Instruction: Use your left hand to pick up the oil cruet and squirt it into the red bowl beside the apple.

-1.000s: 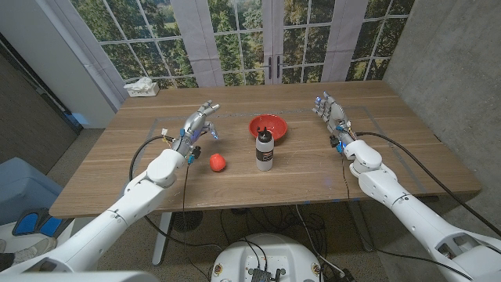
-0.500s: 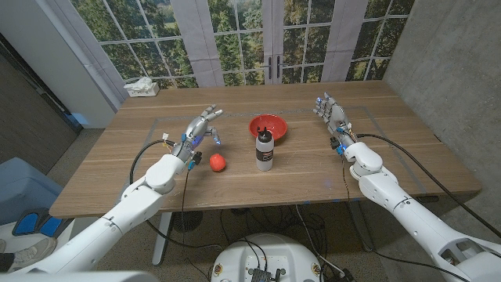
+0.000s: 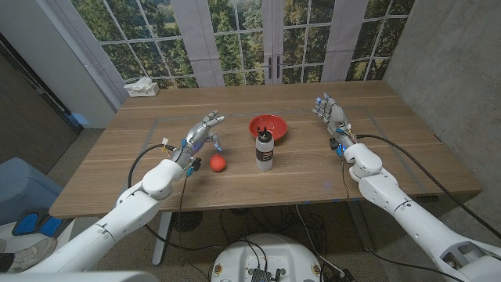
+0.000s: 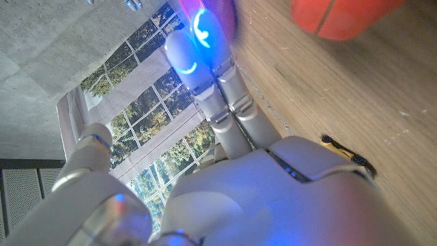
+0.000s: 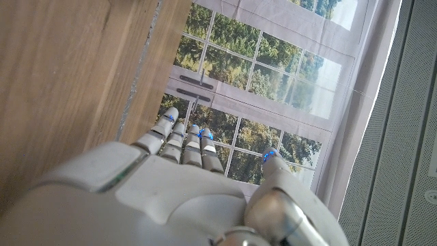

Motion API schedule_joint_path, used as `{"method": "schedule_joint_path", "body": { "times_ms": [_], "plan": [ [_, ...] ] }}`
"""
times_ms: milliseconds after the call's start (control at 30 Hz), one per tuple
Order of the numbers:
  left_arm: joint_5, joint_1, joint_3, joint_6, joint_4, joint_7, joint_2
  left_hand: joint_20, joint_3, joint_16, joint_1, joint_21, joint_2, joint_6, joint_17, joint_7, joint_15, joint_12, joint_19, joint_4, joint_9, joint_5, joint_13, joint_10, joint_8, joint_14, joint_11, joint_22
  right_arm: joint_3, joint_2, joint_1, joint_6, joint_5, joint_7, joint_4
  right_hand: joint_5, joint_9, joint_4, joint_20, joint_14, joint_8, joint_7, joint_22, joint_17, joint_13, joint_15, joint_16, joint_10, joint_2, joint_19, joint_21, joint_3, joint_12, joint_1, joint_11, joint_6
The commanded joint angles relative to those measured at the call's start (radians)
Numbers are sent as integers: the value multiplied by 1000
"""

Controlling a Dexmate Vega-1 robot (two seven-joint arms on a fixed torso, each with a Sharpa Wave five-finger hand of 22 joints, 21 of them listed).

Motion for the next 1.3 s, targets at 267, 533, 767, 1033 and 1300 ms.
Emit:
{"method": "schedule_joint_path", "body": {
  "times_ms": [267,533,767,1033,1300],
  "plan": [
    [9,33,4,-14,-30,-25,21,1,-8,4,13,5,1,-9,2,34,-2,0,-2,-1,2,1,4,1,4,-1,1,-3,4,-4,-40,11,-10,-30,-41,3,6,1,-4,7,6,6,6,-2,3,1,2,8,3,12,-4,-3,3,-7,4,9],
    [10,2,26,-15,-12,-77,27,0,-9,2,19,8,4,-20,0,30,-3,1,-5,-2,2,1,4,5,4,-4,-17,-4,13,-6,-70,26,-4,-38,-57,3,6,0,-4,6,5,6,6,-3,3,2,1,9,3,14,-8,-3,3,-8,3,9],
    [38,-19,42,-19,-14,-103,40,0,-4,0,48,9,3,53,-4,10,-4,2,-13,-10,2,0,4,10,27,-7,-52,-8,30,-14,-110,44,-5,-62,-86,3,6,0,-4,7,6,6,6,-4,3,2,2,9,4,15,-11,-4,3,-9,3,9],
    [70,-34,56,-21,-20,-117,51,0,0,15,104,11,-8,98,5,-14,-4,8,-17,-21,2,-2,4,33,30,-4,-94,-14,36,-14,-124,64,-9,-63,-88,4,6,0,-3,8,6,6,6,-5,2,5,2,9,3,17,-13,-4,3,-10,3,10],
    [106,-51,72,-8,-32,-133,67,0,-21,24,194,12,-26,168,6,-117,-5,8,-29,-27,3,-12,4,56,37,-16,-155,-23,46,-20,-146,71,-10,-74,-105,3,6,-1,-2,9,6,6,6,-7,2,5,3,10,3,18,-17,-5,3,-11,5,10]
  ]
}}
